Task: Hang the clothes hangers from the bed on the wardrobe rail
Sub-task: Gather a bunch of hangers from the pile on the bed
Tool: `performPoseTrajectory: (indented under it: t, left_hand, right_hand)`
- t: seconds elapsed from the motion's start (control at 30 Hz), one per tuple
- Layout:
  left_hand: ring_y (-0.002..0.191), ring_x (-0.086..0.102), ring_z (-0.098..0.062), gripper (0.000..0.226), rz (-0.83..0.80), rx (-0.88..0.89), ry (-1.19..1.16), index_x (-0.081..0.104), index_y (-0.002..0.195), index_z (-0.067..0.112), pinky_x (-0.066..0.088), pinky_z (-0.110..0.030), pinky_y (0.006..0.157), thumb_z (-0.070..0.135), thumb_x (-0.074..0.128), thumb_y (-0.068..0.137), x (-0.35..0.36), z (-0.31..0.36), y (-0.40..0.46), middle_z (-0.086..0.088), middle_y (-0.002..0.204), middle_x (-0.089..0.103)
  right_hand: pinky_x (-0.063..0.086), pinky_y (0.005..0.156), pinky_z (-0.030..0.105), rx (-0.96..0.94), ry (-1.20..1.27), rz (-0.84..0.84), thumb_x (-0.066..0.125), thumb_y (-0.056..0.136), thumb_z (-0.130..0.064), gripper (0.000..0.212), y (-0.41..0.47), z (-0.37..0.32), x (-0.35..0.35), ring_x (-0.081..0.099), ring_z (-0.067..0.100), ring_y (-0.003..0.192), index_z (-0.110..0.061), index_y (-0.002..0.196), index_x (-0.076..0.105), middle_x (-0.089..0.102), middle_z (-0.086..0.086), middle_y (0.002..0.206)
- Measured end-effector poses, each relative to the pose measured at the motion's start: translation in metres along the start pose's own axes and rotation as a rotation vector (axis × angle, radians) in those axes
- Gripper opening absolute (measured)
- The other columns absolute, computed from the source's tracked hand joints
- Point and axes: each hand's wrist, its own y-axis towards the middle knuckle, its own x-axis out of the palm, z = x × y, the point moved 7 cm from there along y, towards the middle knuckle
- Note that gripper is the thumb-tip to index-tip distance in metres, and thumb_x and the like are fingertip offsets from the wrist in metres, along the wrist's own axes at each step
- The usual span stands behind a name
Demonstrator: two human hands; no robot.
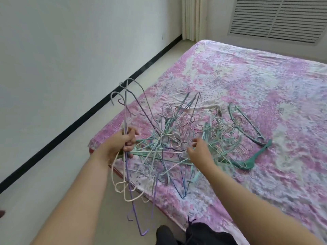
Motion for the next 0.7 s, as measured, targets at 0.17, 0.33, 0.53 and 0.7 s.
performPoseTrajectory:
  t: [0.17,0.33,0.53,0.7]
  left_hand:
    - [0.037,0.026,-0.008,0.025,-0.042,0.029,0.088,0.048,0.096,0.01,0.042,-0.028,0.045,0.034,0.046,0.099,-0.005,0.01,-0.014,0.0,0.059,0.028]
    - [0.039,0.025,-0.012,0.024,-0.13,0.07,0.192,0.05,0.092,0.011,0.043,-0.03,0.049,0.034,0.05,0.098,0.002,0.021,-0.026,-0.004,0.059,0.026]
    - [0.037,0.024,-0.011,0.023,-0.244,0.119,0.307,0.049,0.08,0.017,0.036,-0.032,0.049,0.023,0.042,0.102,0.006,0.034,-0.046,0.002,0.055,0.03]
    - [0.038,0.025,-0.013,0.025,-0.252,0.128,0.355,0.04,0.084,0.006,0.038,-0.033,0.05,0.024,0.045,0.101,-0.001,0.041,-0.049,-0.011,0.061,0.027]
  right_hand:
    - [0.027,0.113,0.043,-0.062,-0.313,0.054,0.065,0.088,-0.028,0.078,0.057,-0.021,-0.015,0.026,0.031,0.139,-0.014,0.148,0.018,0.024,0.013,0.151]
    - [0.003,0.119,0.047,-0.143,-0.73,-0.071,0.064,0.082,-0.054,0.113,0.102,-0.043,-0.006,-0.009,0.032,0.147,-0.018,0.15,-0.017,-0.014,0.008,0.16]
    - [-0.001,0.118,0.053,-0.341,-0.898,-0.193,0.061,0.075,-0.067,0.115,0.138,-0.058,-0.01,-0.013,0.027,0.146,-0.021,0.151,-0.012,-0.015,0.005,0.159]
    - [0.012,0.118,0.052,-0.422,-0.783,-0.307,0.058,0.084,-0.057,0.059,0.147,-0.066,0.005,0.009,0.029,0.147,-0.03,0.135,0.045,-0.01,0.001,0.161]
